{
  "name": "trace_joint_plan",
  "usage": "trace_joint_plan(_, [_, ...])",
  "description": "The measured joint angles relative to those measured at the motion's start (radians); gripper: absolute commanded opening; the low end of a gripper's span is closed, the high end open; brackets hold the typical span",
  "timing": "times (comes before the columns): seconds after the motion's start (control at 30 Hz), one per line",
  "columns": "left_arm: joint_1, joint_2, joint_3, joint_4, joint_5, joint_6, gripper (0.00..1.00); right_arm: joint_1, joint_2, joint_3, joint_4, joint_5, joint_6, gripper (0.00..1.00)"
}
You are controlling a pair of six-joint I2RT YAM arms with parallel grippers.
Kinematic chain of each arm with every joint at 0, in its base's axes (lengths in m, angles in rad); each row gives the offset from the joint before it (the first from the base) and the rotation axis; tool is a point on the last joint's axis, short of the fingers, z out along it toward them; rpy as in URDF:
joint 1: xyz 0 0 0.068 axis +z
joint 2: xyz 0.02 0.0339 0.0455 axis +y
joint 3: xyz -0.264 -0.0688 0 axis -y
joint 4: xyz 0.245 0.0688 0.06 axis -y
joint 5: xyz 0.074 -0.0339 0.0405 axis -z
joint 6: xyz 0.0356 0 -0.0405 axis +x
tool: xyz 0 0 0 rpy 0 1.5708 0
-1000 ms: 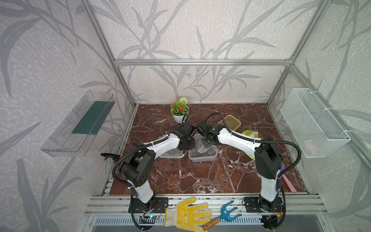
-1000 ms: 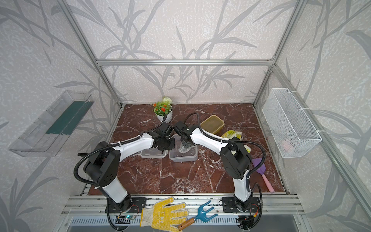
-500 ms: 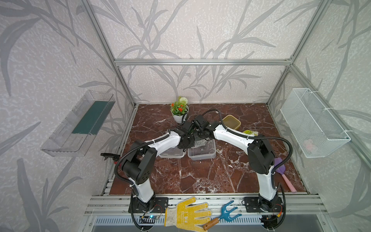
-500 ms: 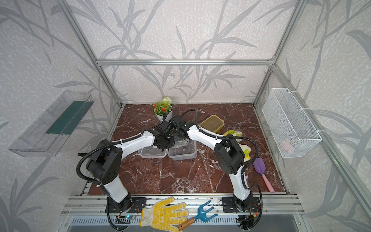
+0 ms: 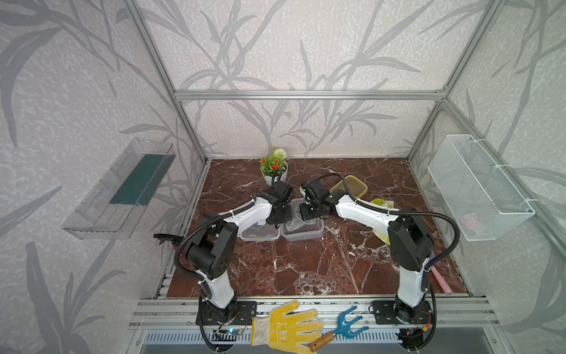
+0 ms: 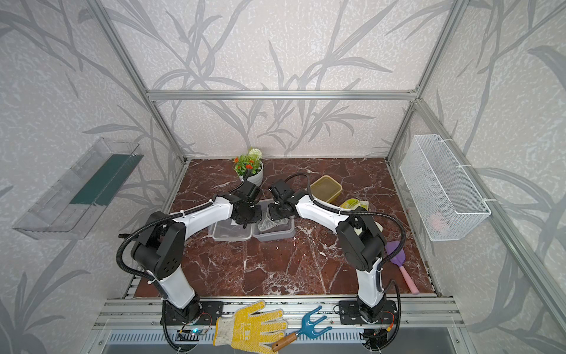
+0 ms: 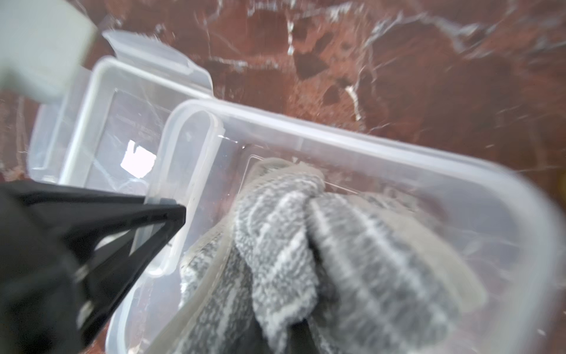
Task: Wipe the insides of the lunch boxes
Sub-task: Pick up the lunch box from the center of the board.
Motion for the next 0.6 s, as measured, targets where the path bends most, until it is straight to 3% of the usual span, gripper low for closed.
trace_joint_plan(0.37, [0.021, 0.010, 0.030, -0.052, -0.061, 0.071, 0.08, -0.012, -0.211, 0.000, -0.013, -0.070, -0.064, 0.00])
trace_joint_plan(0.6, [0.035, 0.015, 0.040, -0.074, -0.084, 0.111, 0.08, -0.048, -0.383, -0.043, -0.065, -0.038, -0.090, 0.00])
